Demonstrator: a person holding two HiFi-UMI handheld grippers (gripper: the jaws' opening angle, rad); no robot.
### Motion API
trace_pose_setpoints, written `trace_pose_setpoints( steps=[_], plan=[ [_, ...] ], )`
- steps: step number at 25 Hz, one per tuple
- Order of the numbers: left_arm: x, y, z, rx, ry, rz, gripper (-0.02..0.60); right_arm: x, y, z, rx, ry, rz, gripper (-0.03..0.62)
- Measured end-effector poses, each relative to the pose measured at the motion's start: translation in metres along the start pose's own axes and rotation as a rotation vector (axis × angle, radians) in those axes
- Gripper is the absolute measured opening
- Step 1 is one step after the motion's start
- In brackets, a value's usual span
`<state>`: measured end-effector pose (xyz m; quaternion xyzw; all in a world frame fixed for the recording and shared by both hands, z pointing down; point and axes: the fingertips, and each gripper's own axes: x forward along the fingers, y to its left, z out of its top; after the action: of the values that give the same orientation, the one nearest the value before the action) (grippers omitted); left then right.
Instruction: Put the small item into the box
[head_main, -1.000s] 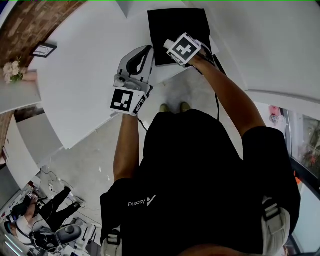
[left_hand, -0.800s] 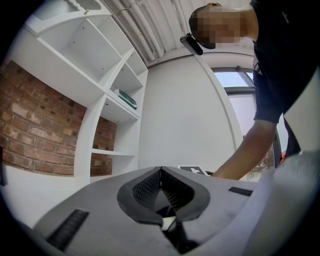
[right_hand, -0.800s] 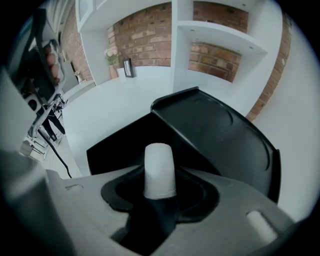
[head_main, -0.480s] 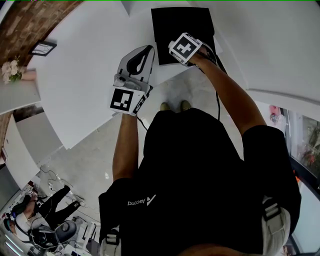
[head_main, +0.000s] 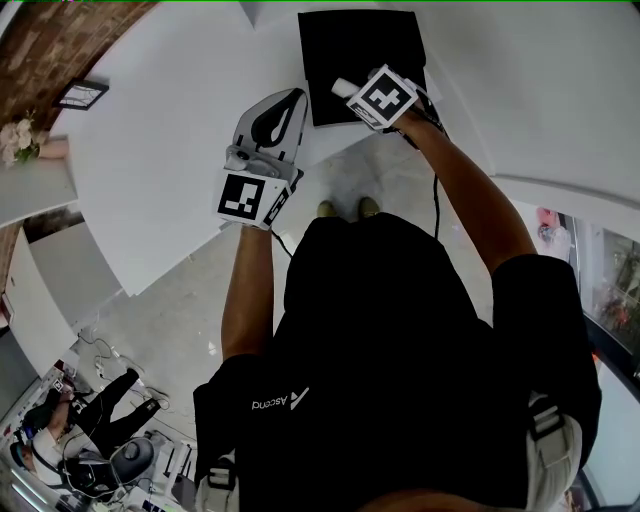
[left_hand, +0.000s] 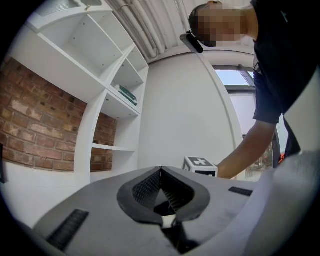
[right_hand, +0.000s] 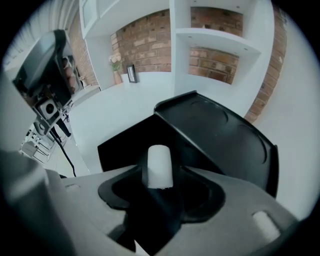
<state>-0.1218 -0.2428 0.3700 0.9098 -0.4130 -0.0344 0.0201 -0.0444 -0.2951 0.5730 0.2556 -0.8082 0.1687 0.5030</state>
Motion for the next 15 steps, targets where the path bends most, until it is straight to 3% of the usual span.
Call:
trace_pose_setpoints(
  steps=[8, 15],
  plan=[
    [0.009, -0.012, 0.001, 0.005, 0.008, -0.018, -0.002, -0.044, 0.013, 0.019, -0.021, -0.195, 0.055, 0.233],
    [0.019, -0.027, 0.004, 0.017, 0.017, -0.030, -0.002, -0.109, 0.020, 0.040, -0.002, -0.519, 0.068, 0.185]
  ],
)
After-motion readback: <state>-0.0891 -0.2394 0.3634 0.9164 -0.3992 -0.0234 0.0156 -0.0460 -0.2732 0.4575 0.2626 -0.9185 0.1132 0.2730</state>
